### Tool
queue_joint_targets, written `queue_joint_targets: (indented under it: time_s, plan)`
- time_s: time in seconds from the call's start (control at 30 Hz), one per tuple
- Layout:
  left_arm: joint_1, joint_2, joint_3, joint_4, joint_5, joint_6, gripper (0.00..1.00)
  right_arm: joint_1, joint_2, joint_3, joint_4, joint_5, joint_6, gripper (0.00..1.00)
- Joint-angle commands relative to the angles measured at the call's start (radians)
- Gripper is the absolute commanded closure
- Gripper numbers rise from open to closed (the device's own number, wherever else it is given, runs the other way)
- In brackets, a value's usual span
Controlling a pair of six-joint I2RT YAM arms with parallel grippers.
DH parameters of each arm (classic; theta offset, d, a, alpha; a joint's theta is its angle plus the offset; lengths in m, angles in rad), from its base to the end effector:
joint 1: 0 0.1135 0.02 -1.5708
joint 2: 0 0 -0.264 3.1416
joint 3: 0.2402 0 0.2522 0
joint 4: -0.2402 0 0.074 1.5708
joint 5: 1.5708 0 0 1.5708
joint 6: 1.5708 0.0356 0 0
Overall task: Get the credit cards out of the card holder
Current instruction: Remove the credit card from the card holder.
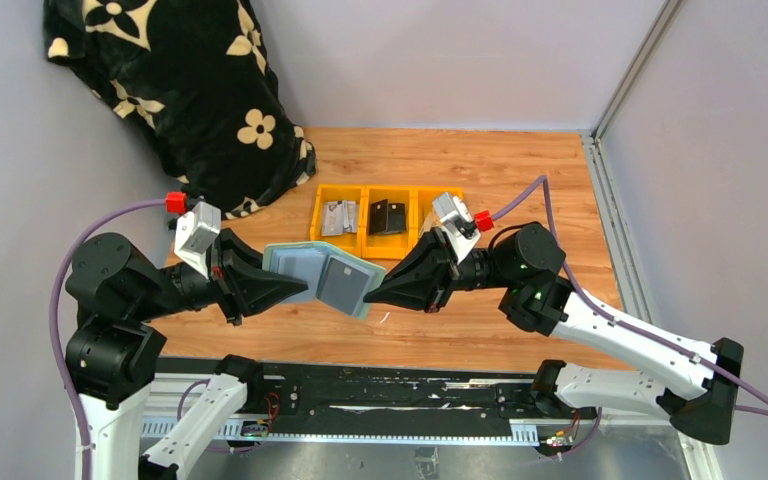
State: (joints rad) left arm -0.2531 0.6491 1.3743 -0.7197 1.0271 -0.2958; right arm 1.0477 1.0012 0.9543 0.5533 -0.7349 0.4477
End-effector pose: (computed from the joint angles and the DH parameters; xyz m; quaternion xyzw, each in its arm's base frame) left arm 0.0365 -0.0409 0.4810 0.3351 0.6215 -0.5008 0.5006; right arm 0.0857 0.1964 0.4330 -0.4357 0.3609 0.6805 0.4657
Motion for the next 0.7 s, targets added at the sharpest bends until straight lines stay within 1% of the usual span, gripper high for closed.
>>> queue_joint_targets:
  time_s: [0.0, 0.23, 0.33, 0.37, 0.53, 0.6, 0.67]
  plan:
    - [-0.006, -0.006, 0.013, 0.027, 0.017, -0.012, 1.00, 0.024, 0.000, 0.026, 0.017, -0.010, -0.012, 0.94]
    - [-0.006, -0.009, 0.011, 0.034, 0.016, -0.019, 1.00, 0.035, 0.021, 0.042, -0.008, 0.041, -0.021, 0.94]
    - [-0.006, -0.009, 0.012, 0.033, 0.014, -0.019, 1.00, 0.039, 0.023, 0.071, -0.097, 0.145, -0.036, 0.93]
    - [-0.006, -0.009, 0.014, 0.033, 0.014, -0.017, 1.00, 0.040, 0.022, 0.076, -0.119, 0.184, -0.039, 0.91]
    - [-0.006, -0.009, 0.014, 0.019, 0.000, 0.003, 1.00, 0.047, -0.004, 0.064, -0.177, 0.341, -0.026, 0.72]
    - [-0.006, -0.012, 0.011, 0.016, -0.006, 0.007, 1.00, 0.049, -0.013, 0.053, -0.178, 0.382, -0.014, 0.68]
    - [-0.006, -0.010, 0.013, 0.013, -0.011, 0.010, 1.00, 0.051, -0.019, 0.045, -0.175, 0.396, -0.012, 0.67]
